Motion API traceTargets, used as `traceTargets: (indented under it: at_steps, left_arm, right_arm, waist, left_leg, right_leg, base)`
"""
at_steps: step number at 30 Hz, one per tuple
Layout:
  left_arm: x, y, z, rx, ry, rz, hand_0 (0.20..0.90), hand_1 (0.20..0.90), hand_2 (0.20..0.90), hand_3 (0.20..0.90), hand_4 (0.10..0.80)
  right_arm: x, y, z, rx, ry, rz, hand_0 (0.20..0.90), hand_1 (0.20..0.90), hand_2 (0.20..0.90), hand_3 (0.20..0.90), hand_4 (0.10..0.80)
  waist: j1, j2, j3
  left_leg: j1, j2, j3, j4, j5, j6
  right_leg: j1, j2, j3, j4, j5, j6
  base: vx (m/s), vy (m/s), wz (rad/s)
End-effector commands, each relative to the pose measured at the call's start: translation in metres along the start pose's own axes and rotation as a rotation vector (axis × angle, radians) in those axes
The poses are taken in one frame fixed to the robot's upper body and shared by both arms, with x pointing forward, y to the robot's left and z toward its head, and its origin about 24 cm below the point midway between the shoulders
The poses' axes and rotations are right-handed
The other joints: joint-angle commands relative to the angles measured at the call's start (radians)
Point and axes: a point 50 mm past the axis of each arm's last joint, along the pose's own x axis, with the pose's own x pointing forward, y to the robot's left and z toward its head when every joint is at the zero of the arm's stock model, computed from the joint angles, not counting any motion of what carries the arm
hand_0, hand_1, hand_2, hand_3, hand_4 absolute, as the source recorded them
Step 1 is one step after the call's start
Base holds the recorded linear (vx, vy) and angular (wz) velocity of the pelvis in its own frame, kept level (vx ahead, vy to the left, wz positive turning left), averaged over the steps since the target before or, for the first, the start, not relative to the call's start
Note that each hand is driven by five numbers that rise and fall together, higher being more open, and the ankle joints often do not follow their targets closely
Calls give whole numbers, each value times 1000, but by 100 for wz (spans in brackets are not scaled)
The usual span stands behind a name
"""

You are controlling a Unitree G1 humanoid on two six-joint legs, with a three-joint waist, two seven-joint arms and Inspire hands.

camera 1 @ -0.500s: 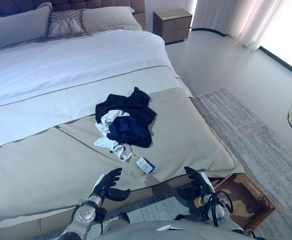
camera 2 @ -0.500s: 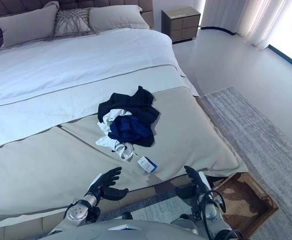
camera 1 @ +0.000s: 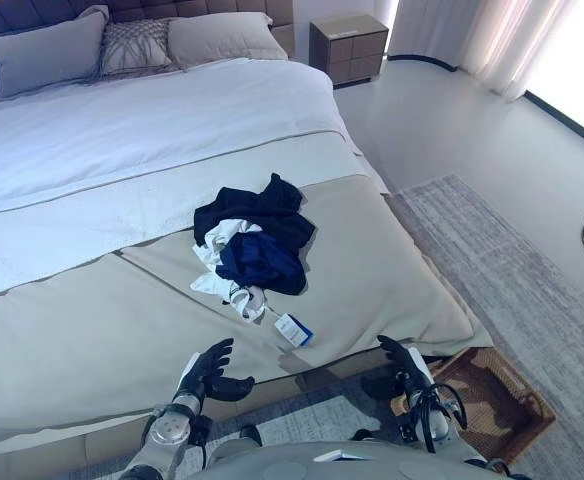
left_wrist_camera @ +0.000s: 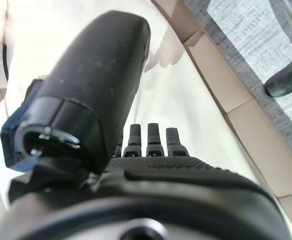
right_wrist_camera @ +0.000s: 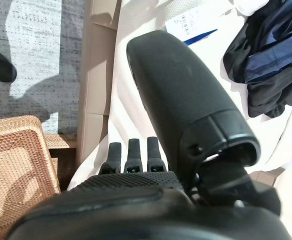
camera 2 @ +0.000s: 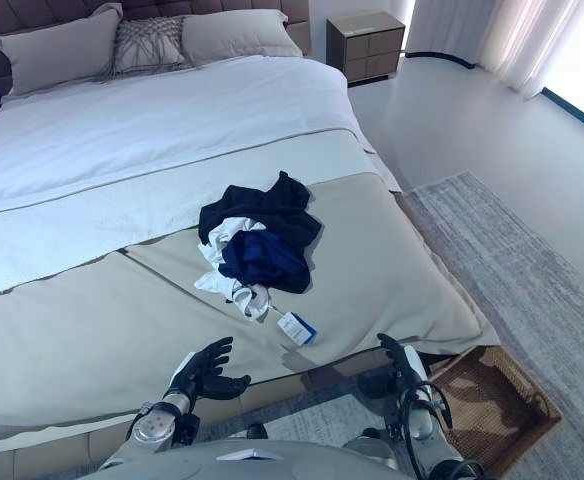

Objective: Pick up the clothes from the bed and place them into the basket

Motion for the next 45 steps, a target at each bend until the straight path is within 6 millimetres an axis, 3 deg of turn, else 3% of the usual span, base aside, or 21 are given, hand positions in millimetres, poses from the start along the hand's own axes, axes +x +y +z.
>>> traceTargets:
  at_steps: [1, 7, 11, 14, 21, 23, 25, 27, 30, 33, 36, 41, 45]
  left_arm:
    - [10, 14, 43, -72, -205, 59, 900, 900, 900, 900, 800]
    - [9, 21, 51, -52, -245, 102, 900, 900, 900, 900, 800]
    - [9, 27, 59, -20, -274, 120, 900, 900, 900, 900, 800]
    - [9, 30, 72, 17, -326, 122, 900, 900, 900, 900, 800]
    - [6, 40, 100, 25, -428, 158, 900, 900, 900, 900, 800]
    - [1, 50, 105, 43, -449, 174, 900, 900, 900, 900, 800]
    - [-1, 58, 113, 67, -475, 175, 900, 900, 900, 900, 800]
    - [2, 59, 132, 80, -521, 168, 900, 900, 900, 900, 800]
    - [8, 55, 149, 59, -541, 169, 900, 900, 900, 900, 800]
    - [10, 48, 155, 29, -549, 140, 900, 900, 900, 900, 800]
    - [8, 40, 164, 10, -590, 89, 900, 900, 900, 900, 800]
    - [-3, 41, 191, -28, -735, 58, 900, 900, 900, 900, 800]
    - [-8, 41, 205, -26, -805, 56, 900, 900, 900, 900, 800]
  right_arm:
    - [15, -14, 40, 13, -170, -82, 900, 900, 900, 900, 800]
    - [16, -16, 37, -13, -147, -39, 900, 900, 900, 900, 800]
    - [19, -25, 46, -25, -184, -47, 900, 900, 900, 900, 800]
    - [23, -38, 62, -11, -232, -115, 900, 900, 900, 900, 800]
    - [32, -65, 115, -24, -391, -207, 900, 900, 900, 900, 800]
    - [29, -70, 128, -21, -443, -209, 900, 900, 900, 900, 800]
    - [28, -82, 137, -15, -478, -233, 900, 900, 900, 900, 800]
    - [31, -95, 152, -8, -505, -265, 900, 900, 900, 900, 800]
    - [38, -109, 181, 0, -516, -282, 900, 900, 900, 900, 800]
    - [40, -121, 194, -3, -521, -307, 900, 900, 900, 900, 800]
    - [41, -142, 221, 36, -532, -348, 900, 900, 900, 900, 800]
    - [31, -169, 268, 78, -608, -435, 900, 900, 900, 900, 800]
    - [26, -182, 285, 90, -642, -473, 900, 900, 900, 900, 800]
  waist:
    - [13, -17, 5]
    - [17, -11, 9]
    - [26, -14, 13]
    - [26, -18, 16]
    - [67, -2, 33]
    - [63, 3, 48]
    - [60, -4, 73]
    - [60, -5, 92]
    - [72, -5, 77]
    - [88, -10, 66]
    - [117, -3, 81]
    - [153, 35, 164]
    - [163, 52, 202]
  left_leg:
    - [-13, -71, -77, 28, -119, 29]
    - [-16, -70, -82, 25, -113, 22]
    - [-26, -71, -99, 40, -112, 16]
    - [-37, -72, -64, 68, -117, 13]
    - [-46, -88, -84, 21, -99, 43]
    - [-56, -83, -88, 37, -101, 63]
    - [-67, -79, -125, 56, -104, 59]
    - [-74, -71, -164, 62, -107, 47]
    - [-95, -61, -162, 51, -85, 37]
    - [-114, -61, -166, 63, -78, 27]
    - [-170, -64, -190, 105, -72, 8]
    - [-270, -76, -217, 186, -76, -6]
    - [-325, -81, -219, 238, -85, -8]
  right_leg:
    - [-33, 28, 61, 75, -56, -11]
    - [-29, 29, 57, 71, -58, -16]
    - [-27, 35, 65, 68, -60, -26]
    - [-23, 30, 44, 65, -58, -27]
    - [-76, 13, 15, 190, -83, -17]
    - [-171, 11, 43, 381, -74, 2]
    - [-241, -6, 93, 400, -16, 21]
    - [-254, -11, 113, 319, -9, 17]
    - [-192, 21, 103, 220, -37, -9]
    - [-159, 28, 87, 180, -43, -25]
    - [-154, 28, 64, 185, -68, -49]
    - [-233, -9, 16, 267, -105, -76]
    - [-288, -30, 3, 325, -121, -87]
  base:
    - [0, 0, 0]
    - [1, -4, 3]
    - [13, 7, 13]
    - [32, 75, 18]
    - [17, 136, 15]
    - [42, 53, 3]
    - [21, -143, 26]
    - [-1, -228, 63]
    - [34, -189, 83]
    - [59, -88, 22]
    - [-12, -22, 23]
    - [-110, 62, 24]
    - [-102, 48, 7]
